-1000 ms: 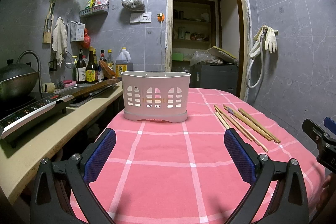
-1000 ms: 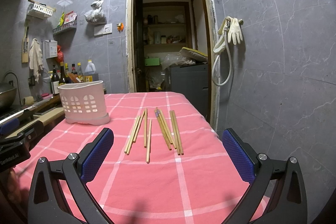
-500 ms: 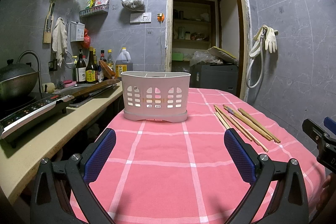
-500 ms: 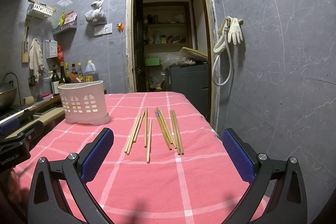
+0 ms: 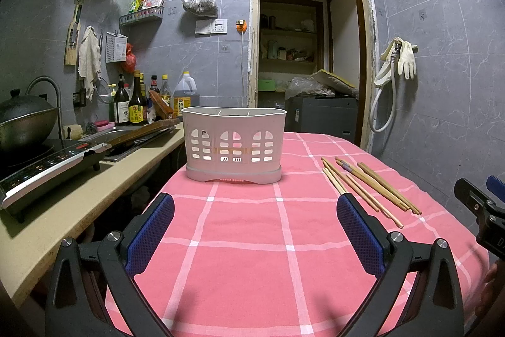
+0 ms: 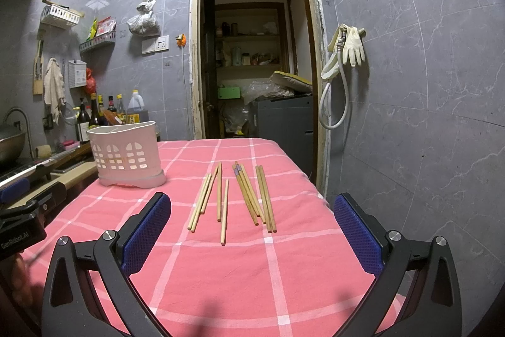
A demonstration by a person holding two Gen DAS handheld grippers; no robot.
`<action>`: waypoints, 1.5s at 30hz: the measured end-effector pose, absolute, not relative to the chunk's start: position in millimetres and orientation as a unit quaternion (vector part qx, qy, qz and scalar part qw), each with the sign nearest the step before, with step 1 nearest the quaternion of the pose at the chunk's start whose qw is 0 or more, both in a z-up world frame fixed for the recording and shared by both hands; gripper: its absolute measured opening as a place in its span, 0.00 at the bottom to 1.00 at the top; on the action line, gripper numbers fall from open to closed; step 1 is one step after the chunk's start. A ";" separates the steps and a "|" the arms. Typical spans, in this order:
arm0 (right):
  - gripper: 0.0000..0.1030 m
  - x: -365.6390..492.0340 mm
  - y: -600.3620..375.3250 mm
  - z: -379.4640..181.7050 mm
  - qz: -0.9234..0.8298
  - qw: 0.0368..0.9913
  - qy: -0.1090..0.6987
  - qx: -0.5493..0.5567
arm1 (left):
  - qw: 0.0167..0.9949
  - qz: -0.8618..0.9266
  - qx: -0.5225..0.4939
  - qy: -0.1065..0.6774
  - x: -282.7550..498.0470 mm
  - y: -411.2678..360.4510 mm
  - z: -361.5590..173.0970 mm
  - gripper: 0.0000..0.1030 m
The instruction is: Organize utensils
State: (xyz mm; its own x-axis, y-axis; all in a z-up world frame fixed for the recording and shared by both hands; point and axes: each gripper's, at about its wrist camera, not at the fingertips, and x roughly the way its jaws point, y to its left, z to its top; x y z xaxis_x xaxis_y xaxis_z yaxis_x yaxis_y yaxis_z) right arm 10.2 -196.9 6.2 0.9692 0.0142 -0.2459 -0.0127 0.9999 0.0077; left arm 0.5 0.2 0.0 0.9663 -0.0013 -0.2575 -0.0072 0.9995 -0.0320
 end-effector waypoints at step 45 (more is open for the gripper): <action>1.00 30.5 -198.6 25.9 -0.004 0.994 0.110 -0.015 | 0.991 0.019 -0.028 0.133 26.9 7.3 15.7 0.98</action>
State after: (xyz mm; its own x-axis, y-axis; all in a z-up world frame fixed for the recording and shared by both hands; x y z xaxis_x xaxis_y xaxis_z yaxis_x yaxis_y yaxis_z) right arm 30.5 -198.6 25.9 0.9760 -0.0116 -0.2177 0.0049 0.9995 -0.0315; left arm 26.9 7.3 15.7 0.9640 0.0312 -0.2642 -0.0459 0.9977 -0.0496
